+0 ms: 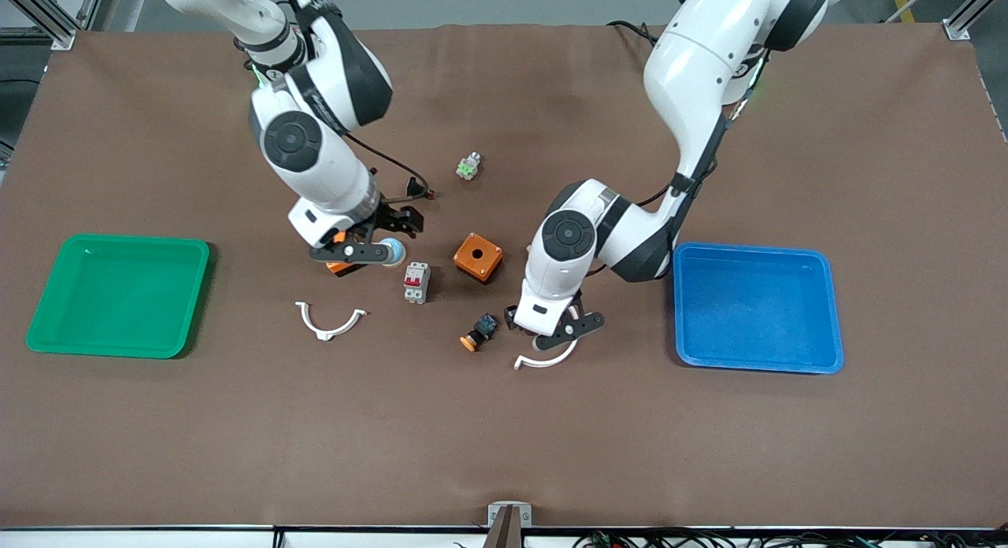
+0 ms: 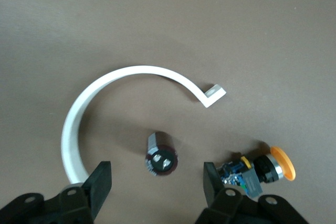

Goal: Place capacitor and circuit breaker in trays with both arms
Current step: 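Lower the left gripper onto the capacitor while the right gripper reaches the breaker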

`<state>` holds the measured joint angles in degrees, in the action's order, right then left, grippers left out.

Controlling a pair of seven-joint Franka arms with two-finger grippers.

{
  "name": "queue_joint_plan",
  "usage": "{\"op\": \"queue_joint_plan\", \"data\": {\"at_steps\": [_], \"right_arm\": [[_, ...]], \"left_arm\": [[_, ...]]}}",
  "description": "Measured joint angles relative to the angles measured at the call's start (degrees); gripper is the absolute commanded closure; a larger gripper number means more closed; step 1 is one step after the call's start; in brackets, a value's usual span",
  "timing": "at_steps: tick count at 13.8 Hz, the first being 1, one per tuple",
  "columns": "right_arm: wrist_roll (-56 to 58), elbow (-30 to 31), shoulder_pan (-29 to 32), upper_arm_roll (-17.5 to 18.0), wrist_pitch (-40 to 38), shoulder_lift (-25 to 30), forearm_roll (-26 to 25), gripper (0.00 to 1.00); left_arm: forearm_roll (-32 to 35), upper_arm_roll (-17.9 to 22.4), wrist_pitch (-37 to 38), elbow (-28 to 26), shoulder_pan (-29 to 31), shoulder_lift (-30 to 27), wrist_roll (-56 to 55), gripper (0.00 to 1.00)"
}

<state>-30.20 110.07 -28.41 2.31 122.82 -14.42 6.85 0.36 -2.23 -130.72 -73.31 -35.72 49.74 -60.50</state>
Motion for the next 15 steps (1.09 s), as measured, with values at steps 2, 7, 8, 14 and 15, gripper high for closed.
{"op": "queue_joint_plan", "data": {"at_steps": [2, 7, 8, 14, 15], "right_arm": [[-0.05, 0.03, -0.07, -0.22, 4.92, -3.58, 0.0, 0.0], [-0.9, -0.58, -0.18, -0.75, 11.03, -10.0, 0.0, 0.02], [-1.06, -0.97, -0.33, -0.73, 11.07, -10.77, 0.0, 0.02], [-1.56, -3.48, -0.72, -0.74, 11.1, -14.44, 0.0, 0.06], [-1.6, -3.81, -0.72, -0.75, 11.1, -14.91, -0.01, 0.08]], "left_arm": [[0.0, 0.16, -1.94, 0.37, -0.01, 1.52, -0.01, 0.31], [0.0, 0.18, -2.3, 0.65, -0.63, 3.34, -0.01, 0.56], [0.0, 0.18, -2.3, 0.66, -0.74, 3.47, -0.01, 0.69], [0.0, 0.43, -2.31, 1.49, -0.79, 3.56, -0.04, 1.0], [0.0, 0.59, -2.31, 1.92, -0.75, 3.42, -0.04, 1.0]]}}
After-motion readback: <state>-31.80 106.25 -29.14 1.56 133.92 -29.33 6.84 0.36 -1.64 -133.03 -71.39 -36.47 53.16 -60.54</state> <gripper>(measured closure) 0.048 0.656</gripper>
